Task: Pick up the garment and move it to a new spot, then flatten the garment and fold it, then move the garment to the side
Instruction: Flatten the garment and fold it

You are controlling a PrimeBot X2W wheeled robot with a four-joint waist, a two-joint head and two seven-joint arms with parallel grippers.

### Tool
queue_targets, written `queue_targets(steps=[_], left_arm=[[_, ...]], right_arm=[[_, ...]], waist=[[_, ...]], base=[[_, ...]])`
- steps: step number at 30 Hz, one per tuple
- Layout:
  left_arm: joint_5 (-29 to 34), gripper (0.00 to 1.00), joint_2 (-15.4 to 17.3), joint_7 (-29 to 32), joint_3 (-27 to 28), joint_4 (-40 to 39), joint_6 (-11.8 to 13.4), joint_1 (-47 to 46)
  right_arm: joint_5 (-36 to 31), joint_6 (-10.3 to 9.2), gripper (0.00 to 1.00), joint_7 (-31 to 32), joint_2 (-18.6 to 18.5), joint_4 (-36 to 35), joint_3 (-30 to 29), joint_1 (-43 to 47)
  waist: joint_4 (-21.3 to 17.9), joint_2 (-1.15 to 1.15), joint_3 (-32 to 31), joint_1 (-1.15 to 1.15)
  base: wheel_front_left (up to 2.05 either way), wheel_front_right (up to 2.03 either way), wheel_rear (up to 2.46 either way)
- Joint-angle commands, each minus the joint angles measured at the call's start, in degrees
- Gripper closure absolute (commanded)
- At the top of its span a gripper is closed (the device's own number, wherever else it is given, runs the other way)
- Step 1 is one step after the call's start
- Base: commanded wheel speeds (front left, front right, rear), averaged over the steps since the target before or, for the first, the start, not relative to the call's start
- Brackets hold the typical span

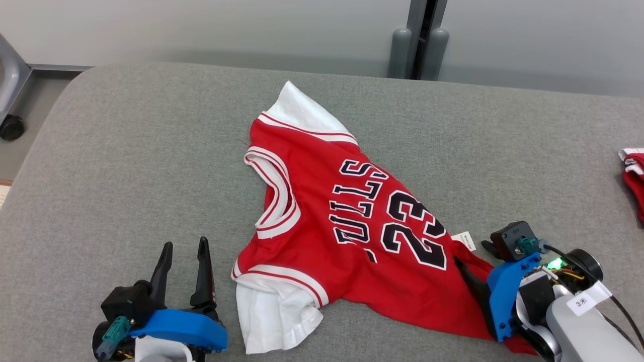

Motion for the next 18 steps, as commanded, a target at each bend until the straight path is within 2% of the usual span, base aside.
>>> queue_targets(steps=[1, 2, 3, 4, 6, 11, 18], left_arm=[[0.0, 0.0, -0.1, -0.1, -0.1, -0.1, -0.1, -0.4], [0.0, 0.0, -0.1, -0.1, -0.1, -0.1, 0.0, -0.5], [0.0, 0.0, -0.1, -0.1, -0.1, -0.2, 0.0, -0.5], [0.0, 0.0, -0.1, -0.1, -0.2, -0.2, 0.0, -0.6], [-0.1, 0.0, -0.1, -0.1, -0.3, -0.3, 0.0, -0.8], [-0.6, 0.0, -0.2, -0.1, -0.6, -0.6, 0.2, -1.1], [-1.2, 0.0, -0.2, -0.1, -1.0, -0.8, 0.6, -1.4]], right_arm=[[0.6, 0.02, 0.0, 0.7, -0.8, 0.7, 1.3, -1.0], [1.4, 0.02, 0.0, 1.5, -1.1, 1.3, 2.8, -1.4], [2.1, 0.02, 0.42, 2.1, -1.4, 1.7, 4.2, -1.7], [2.9, 0.08, 0.64, 2.6, -1.6, 2.1, 5.6, -2.2], [4.0, 0.08, 1.0, 3.4, -2.2, 2.8, 7.8, -3.4], [4.0, 0.0, 1.0, 1.0, -4.1, 3.7, 8.6, -8.5], [0.7, 0.01, 1.0, -4.0, -4.3, 7.4, 3.9, -13.9]], waist=[[0.2, 0.0, 0.1, 0.0], [0.4, 0.0, 0.1, 0.0], [0.5, 0.0, 0.2, 0.0], [0.6, 0.0, 0.2, 0.0], [0.9, 0.0, 0.4, 0.0], [1.2, 0.0, 1.0, 0.0], [1.4, 0.0, 1.5, 0.0]], base=[[0.0, 0.0, 0.0], [0.0, 0.0, 0.0], [0.0, 0.0, 0.0], [0.0, 0.0, 0.0], [0.0, 0.0, 0.0], [0.0, 0.0, 0.0], [0.0, 0.0, 0.0]])
